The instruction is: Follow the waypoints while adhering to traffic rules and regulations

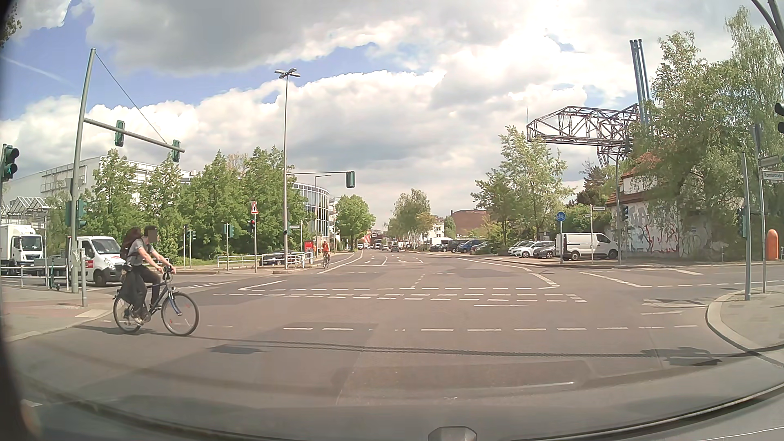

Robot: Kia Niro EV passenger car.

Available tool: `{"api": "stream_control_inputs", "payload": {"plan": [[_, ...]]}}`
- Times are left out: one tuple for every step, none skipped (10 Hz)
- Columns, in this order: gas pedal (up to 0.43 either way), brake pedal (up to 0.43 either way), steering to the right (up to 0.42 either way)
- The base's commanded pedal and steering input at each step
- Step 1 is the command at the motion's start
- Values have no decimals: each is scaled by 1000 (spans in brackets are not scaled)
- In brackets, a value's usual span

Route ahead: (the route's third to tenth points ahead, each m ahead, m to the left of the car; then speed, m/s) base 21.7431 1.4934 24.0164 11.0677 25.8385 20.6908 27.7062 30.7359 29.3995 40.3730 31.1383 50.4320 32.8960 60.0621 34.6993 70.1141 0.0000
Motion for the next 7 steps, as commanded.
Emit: {"api": "stream_control_inputs", "payload": {"plan": [[0,311,3],[0,311,3],[0,311,3],[0,311,3],[0,311,3],[0,311,3],[0,311,3]]}}
